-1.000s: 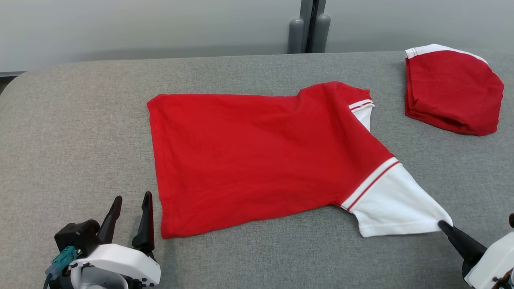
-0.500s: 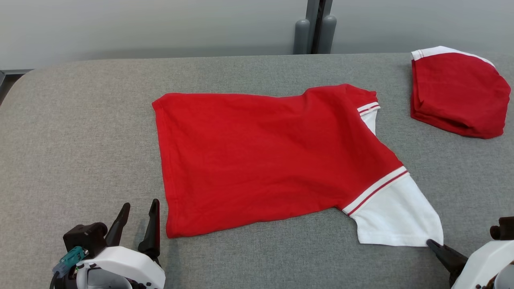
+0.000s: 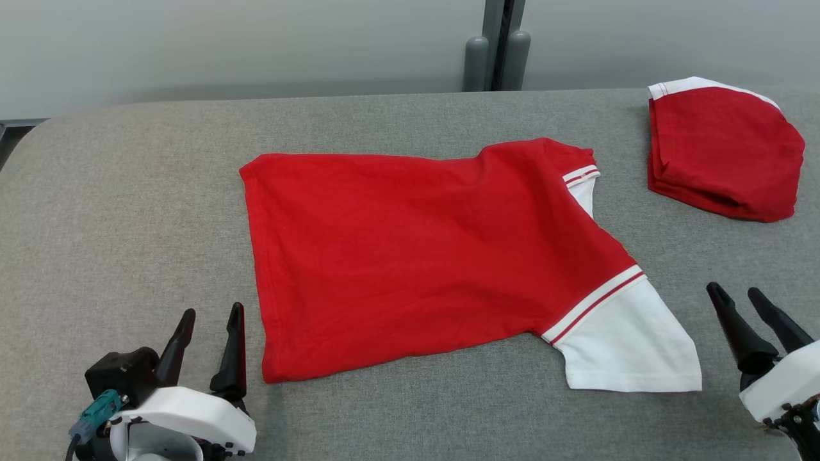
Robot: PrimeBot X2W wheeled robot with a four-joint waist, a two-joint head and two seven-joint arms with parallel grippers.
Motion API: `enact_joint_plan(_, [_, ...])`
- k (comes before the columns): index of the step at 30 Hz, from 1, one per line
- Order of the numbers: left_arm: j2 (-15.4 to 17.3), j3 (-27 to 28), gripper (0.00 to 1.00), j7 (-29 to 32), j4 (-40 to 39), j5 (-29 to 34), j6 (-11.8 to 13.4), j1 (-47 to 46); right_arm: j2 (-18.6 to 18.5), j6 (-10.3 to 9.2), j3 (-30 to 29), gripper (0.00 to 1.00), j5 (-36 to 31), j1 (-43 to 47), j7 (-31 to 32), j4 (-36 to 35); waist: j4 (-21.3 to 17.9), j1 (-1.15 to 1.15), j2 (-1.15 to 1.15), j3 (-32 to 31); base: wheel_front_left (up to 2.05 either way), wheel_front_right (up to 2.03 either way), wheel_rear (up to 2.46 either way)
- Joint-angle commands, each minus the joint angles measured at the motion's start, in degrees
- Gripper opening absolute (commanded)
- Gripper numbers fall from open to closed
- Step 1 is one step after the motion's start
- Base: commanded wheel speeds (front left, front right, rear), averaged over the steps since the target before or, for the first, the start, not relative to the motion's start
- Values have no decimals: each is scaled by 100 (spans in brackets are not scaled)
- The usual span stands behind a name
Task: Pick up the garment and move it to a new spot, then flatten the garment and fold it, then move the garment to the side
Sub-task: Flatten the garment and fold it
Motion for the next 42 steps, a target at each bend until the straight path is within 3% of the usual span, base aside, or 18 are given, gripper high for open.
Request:
enact_joint_plan(1, [45, 37, 100, -41, -54, 43, 30, -67, 8, 2, 7, 100, -50, -85, -214, -80, 0, 0, 0, -22, 0, 0, 0])
enact_joint_plan(9, [216, 166, 100, -130, -447, 173, 187, -70, 87, 2, 161, 100, -433, -454, -1590, -356, 32, 0, 0, -143, 0, 0, 0])
enact_joint_plan(19, [360, 320, 100, -262, -1097, 449, 349, -12, 122, 2, 663, 100, -952, -643, -2825, -212, 77, 0, 0, -336, 0, 0, 0])
enact_joint_plan(27, [306, 294, 100, -322, -1179, 542, 316, 148, 133, 2, 1087, 100, -1271, -524, -3117, 235, 91, 0, 0, -452, 0, 0, 0])
enact_joint_plan(42, [-27, 576, 100, -381, -666, 831, -38, 352, 116, 2, 1191, 100, -1510, -523, -3592, 795, 81, 0, 0, -545, 0, 0, 0])
